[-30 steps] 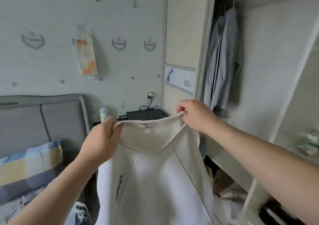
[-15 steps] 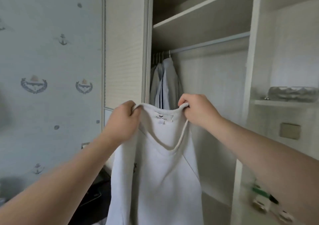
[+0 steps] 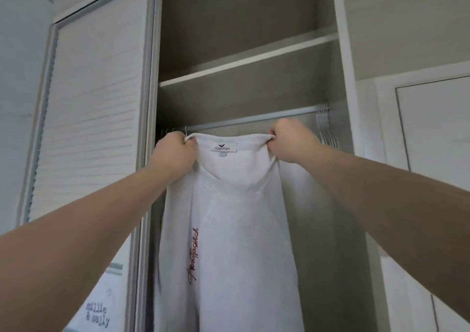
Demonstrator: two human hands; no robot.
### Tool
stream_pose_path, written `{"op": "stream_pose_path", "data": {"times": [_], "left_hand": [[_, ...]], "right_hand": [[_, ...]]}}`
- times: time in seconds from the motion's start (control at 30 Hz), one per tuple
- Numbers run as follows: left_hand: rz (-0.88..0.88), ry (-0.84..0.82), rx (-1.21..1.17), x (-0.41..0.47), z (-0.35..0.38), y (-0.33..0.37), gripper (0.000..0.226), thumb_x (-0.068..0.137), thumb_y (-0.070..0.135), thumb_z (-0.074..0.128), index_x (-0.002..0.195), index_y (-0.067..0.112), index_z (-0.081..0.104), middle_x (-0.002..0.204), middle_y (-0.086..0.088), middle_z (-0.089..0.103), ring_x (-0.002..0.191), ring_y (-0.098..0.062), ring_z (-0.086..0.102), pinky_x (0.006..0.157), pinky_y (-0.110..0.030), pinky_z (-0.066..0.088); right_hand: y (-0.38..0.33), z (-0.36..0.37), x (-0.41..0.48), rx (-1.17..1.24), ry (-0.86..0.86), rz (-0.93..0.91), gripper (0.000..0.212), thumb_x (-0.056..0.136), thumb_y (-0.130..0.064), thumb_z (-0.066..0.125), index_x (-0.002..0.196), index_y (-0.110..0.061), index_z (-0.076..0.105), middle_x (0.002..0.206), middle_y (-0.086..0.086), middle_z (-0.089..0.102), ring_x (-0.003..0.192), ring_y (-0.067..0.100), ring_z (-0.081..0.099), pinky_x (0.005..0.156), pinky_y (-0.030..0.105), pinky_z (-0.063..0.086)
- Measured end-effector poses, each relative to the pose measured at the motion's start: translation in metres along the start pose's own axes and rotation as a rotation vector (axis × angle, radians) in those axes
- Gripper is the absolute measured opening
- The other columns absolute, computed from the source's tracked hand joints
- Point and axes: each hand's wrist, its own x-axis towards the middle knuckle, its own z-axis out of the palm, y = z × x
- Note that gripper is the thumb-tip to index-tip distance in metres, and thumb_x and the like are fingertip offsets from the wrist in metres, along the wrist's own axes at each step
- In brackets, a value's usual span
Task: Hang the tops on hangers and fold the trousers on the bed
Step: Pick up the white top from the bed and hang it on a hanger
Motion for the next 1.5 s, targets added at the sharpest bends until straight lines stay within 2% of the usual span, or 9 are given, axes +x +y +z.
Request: {"op": "stream_pose_path", "data": {"times": [0.17,0.23,0.33,0.43,0.57,0.73,1.0,1.27,1.5], "left_hand": [[0.099,-0.038,-0.061,0.053,0.033,-0.014,0.035,0.102,0.030,0.046,0.080,0.006,0.058,0.083,-0.015,0.065,0.080,-0.034,0.060,0.065,-0.034,0.040],[0.105,-0.076,-0.094,0.065,0.049,-0.017,0.033,0.102,0.029,0.046,0.080,0.008,0.058,0.088,-0.018,0.066,0.083,-0.036,0.062,0.069,-0.035,0.044],[0.117,-0.111,-0.111,0.081,0.072,-0.021,0.032,0.102,0.028,0.046,0.090,0.004,0.062,0.095,-0.020,0.067,0.091,-0.037,0.062,0.072,-0.035,0.043],[0.150,-0.153,-0.114,0.092,0.089,-0.022,0.033,0.102,0.029,0.045,0.091,0.003,0.063,0.093,-0.019,0.067,0.087,-0.036,0.063,0.070,-0.035,0.044],[0.194,-0.181,-0.117,0.097,0.110,-0.022,0.032,0.102,0.030,0.045,0.090,0.004,0.060,0.096,-0.021,0.065,0.090,-0.038,0.063,0.079,-0.040,0.052],[0.217,-0.186,-0.072,0.096,0.132,-0.027,0.032,0.102,0.030,0.045,0.082,0.007,0.056,0.098,-0.023,0.065,0.088,-0.038,0.060,0.075,-0.037,0.047],[0.241,-0.210,0.007,0.110,0.150,-0.034,0.033,0.099,0.024,0.047,0.069,0.010,0.046,0.090,-0.021,0.060,0.085,-0.038,0.058,0.069,-0.034,0.040],[0.252,-0.202,-0.004,0.116,0.172,-0.026,0.033,0.099,0.026,0.047,0.069,0.010,0.046,0.084,-0.016,0.059,0.085,-0.038,0.060,0.068,-0.034,0.041],[0.247,-0.185,-0.054,0.115,0.177,-0.022,0.036,0.101,0.029,0.046,0.070,0.011,0.047,0.083,-0.017,0.061,0.085,-0.038,0.059,0.066,-0.034,0.040]], "right_hand": [[0.006,0.024,0.032,-0.138,-0.078,0.086,0.019,0.087,-0.022,0.059,0.069,-0.014,0.057,0.067,0.005,0.058,0.072,0.030,0.058,0.065,0.030,0.047],[0.012,0.037,0.041,-0.182,-0.206,0.114,0.014,0.087,-0.025,0.062,0.081,-0.013,0.067,0.079,0.008,0.070,0.074,0.029,0.063,0.071,0.032,0.055],[0.029,0.051,0.052,-0.188,-0.296,0.147,0.027,0.085,-0.032,0.075,0.106,-0.015,0.069,0.099,0.004,0.068,0.093,0.025,0.062,0.079,0.028,0.050],[0.049,0.059,0.064,-0.235,-0.156,0.154,0.021,0.090,-0.030,0.070,0.105,-0.016,0.070,0.110,0.008,0.070,0.105,0.029,0.063,0.087,0.031,0.050],[0.079,0.064,0.080,-0.571,0.069,0.160,0.029,0.092,-0.017,0.052,0.120,-0.018,0.059,0.128,0.014,0.054,0.124,0.035,0.048,0.100,0.043,0.040],[0.115,0.080,0.100,-0.849,0.071,0.280,0.039,0.097,-0.017,0.045,0.136,-0.019,0.047,0.142,0.014,0.043,0.132,0.034,0.038,0.106,0.044,0.032],[0.161,0.092,0.121,-1.012,0.109,0.235,0.038,0.103,-0.014,0.035,0.136,-0.018,0.053,0.136,0.011,0.054,0.125,0.032,0.053,0.098,0.037,0.040],[0.160,0.085,0.145,-0.902,0.196,0.278,0.037,0.100,-0.007,0.040,0.129,-0.007,0.063,0.128,0.018,0.058,0.121,0.040,0.056,0.096,0.041,0.046],[0.145,0.075,0.153,-0.470,0.347,0.410,0.033,0.099,-0.002,0.040,0.126,0.003,0.058,0.128,0.025,0.060,0.118,0.043,0.060,0.094,0.047,0.050]]}}
